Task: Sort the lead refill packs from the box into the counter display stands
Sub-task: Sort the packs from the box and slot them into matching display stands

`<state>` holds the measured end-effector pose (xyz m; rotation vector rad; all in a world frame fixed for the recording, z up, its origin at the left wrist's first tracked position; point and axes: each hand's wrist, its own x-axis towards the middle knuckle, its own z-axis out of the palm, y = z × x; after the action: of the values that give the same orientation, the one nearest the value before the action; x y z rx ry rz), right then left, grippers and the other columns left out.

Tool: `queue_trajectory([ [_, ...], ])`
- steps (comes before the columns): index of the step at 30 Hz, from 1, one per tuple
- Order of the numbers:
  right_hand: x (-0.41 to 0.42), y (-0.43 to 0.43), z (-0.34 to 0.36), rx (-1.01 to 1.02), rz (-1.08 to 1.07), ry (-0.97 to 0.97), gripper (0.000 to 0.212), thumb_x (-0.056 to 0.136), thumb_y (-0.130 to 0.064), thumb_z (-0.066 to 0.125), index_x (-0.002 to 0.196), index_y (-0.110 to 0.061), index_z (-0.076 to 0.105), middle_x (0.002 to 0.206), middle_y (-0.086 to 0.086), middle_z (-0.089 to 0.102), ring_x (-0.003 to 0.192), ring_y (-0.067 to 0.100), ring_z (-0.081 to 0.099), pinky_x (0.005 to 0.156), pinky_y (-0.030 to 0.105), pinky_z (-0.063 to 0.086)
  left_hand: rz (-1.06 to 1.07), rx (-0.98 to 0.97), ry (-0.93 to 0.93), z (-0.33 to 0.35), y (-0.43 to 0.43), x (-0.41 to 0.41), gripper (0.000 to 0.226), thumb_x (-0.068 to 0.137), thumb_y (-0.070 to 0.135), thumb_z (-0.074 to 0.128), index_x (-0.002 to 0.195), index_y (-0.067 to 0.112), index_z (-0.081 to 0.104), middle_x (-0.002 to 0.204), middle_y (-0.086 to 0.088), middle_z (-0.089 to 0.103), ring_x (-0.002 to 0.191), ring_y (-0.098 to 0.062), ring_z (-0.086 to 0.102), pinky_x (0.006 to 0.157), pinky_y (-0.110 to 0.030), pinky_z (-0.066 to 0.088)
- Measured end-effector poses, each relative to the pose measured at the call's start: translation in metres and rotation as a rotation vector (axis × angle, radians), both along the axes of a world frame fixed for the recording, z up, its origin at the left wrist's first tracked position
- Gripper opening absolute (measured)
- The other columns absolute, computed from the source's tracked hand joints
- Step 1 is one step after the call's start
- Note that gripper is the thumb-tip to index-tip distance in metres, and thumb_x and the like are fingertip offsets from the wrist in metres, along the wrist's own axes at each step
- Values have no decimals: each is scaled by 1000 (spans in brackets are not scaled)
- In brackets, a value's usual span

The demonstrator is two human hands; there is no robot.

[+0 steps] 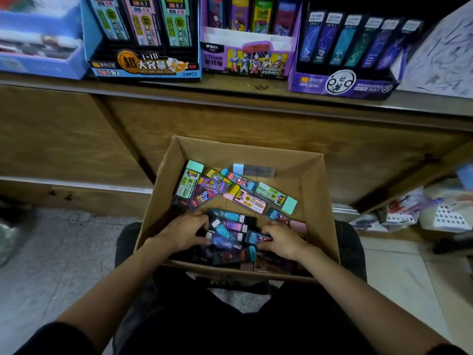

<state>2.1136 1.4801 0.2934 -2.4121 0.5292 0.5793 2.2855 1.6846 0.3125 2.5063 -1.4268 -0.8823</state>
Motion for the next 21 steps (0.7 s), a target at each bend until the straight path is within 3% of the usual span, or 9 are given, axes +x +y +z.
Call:
queue_trajectory([
  [3,-1,0,0,102,-77,-22,23,85,-31,67,77,-22,47,93,-1,53,86,15,51,65,24,33,105,-71,164,0,3,-3,16,83,27,69,87,22,54,85,10,51,88,-13,53,75,-28,41],
  [7,2,-1,11,345,-355,-209,13,86,-14,67,84,-20,55,90,-1,60,88,14,57,74,27,42,127,-145,338,4,3,-7,14,88,16,63,97,5,64,94,-8,63,93,-22,59,84,-30,43],
  [9,5,-2,22,501,-537,-316,14,85,-7,66,88,-19,60,95,4,66,89,15,61,76,26,47,203,-207,386,8,1,-9,12,92,13,58,101,5,60,93,-5,66,94,-20,62,86,-31,44],
  [13,12,-4,47,762,-836,-485,21,84,-4,65,105,-9,63,105,13,68,93,23,66,84,37,52,418,-315,615,26,-14,-22,33,99,6,41,127,23,38,92,-6,66,78,-10,64,69,-15,48],
  [16,17,0,66,998,-920,-521,20,84,-3,63,104,-7,63,98,11,70,87,21,68,77,35,55,500,-457,636,33,-33,-38,24,97,-1,40,116,15,42,83,-4,62,59,3,57,59,-9,44],
  [17,19,3,72,1059,-942,-521,21,84,-2,63,105,-5,62,97,11,70,85,22,68,76,35,55,550,-513,681,35,-39,-44,16,97,0,42,106,13,45,80,-4,60,55,5,57,57,-9,43],
  [19,25,8,81,1157,-986,-539,27,85,-1,61,113,0,59,100,16,67,86,24,66,79,39,55,646,-587,808,40,-52,-55,9,94,22,52,101,22,48,87,-2,62,61,5,61,58,-11,47],
  [21,30,13,89,1237,-1026,-577,32,87,0,58,118,4,56,107,21,64,91,27,64,88,45,51,640,-623,831,46,-58,-63,33,81,48,57,106,30,47,102,5,63,78,6,65,63,-10,49],
])
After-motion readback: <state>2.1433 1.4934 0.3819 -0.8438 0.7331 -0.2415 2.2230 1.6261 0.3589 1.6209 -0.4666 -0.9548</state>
